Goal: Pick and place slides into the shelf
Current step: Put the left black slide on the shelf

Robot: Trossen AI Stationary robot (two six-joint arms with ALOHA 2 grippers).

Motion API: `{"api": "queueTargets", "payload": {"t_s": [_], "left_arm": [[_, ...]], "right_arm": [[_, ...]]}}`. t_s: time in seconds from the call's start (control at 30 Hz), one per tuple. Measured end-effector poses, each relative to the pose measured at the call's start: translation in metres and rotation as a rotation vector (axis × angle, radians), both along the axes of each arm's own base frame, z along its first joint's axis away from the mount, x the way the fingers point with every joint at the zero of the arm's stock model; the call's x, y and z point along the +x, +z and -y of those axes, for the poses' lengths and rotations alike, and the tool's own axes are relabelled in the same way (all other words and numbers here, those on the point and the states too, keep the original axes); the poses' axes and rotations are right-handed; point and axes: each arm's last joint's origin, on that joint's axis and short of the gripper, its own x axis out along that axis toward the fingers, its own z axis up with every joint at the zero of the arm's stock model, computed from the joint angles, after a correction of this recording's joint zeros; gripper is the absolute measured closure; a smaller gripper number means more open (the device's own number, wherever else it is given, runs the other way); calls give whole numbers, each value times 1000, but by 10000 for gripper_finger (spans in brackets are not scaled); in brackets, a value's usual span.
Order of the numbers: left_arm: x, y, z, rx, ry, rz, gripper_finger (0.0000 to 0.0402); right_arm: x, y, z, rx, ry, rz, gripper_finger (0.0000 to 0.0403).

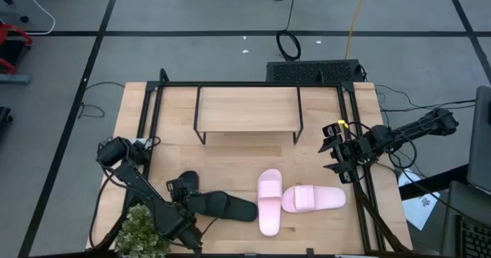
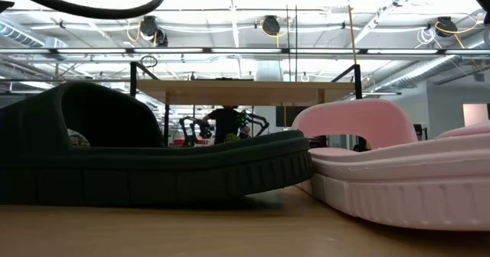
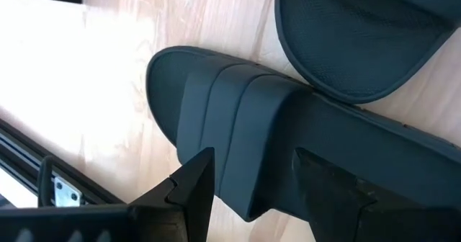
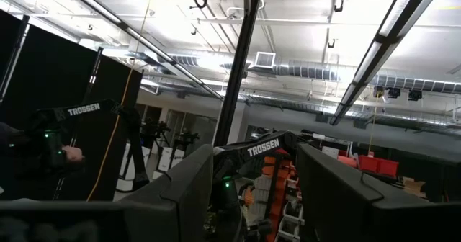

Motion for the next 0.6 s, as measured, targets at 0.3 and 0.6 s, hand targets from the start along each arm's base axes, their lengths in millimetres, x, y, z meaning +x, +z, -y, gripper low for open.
{"api": "queueTargets", "payload": {"t_s": [0.3,0.6], "left_arm": [[1,0,1,17,-17,38,217],[-1,-13,-3,13,-16,23,217]], "right_arm": [[0,0,0,0,0,0,211],[0,0,0,0,1,0,211]]}}
